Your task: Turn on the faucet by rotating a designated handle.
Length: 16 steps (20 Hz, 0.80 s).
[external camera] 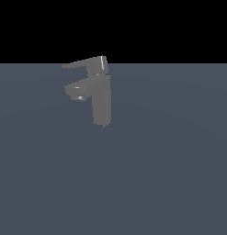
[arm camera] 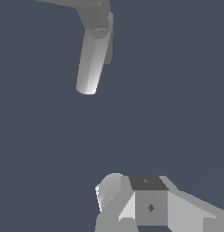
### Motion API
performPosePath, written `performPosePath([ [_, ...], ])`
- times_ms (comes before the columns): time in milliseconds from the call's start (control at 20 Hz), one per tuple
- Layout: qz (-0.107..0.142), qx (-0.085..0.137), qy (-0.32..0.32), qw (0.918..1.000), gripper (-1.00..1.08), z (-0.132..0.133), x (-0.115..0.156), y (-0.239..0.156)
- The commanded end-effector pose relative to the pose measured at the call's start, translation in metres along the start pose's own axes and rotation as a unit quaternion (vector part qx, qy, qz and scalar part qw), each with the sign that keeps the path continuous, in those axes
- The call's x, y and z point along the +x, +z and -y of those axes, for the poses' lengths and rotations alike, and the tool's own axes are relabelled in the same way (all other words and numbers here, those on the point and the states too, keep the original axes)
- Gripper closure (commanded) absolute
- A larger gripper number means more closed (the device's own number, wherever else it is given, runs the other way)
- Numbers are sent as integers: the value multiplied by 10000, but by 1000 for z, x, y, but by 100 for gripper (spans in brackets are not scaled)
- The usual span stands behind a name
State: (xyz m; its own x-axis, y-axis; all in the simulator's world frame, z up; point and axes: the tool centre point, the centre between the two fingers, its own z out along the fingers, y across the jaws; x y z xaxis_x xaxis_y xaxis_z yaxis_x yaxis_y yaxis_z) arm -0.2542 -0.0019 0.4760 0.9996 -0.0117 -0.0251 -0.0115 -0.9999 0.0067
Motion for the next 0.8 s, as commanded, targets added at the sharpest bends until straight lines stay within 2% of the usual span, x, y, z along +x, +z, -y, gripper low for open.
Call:
performPosePath([
  [0, 0, 0, 0, 10000, 108, 0, 0, 0],
  [400, 72, 184, 36, 9998, 108, -4, 1, -2],
  [750, 77, 195, 76, 9998, 108, -4, 3, -3],
])
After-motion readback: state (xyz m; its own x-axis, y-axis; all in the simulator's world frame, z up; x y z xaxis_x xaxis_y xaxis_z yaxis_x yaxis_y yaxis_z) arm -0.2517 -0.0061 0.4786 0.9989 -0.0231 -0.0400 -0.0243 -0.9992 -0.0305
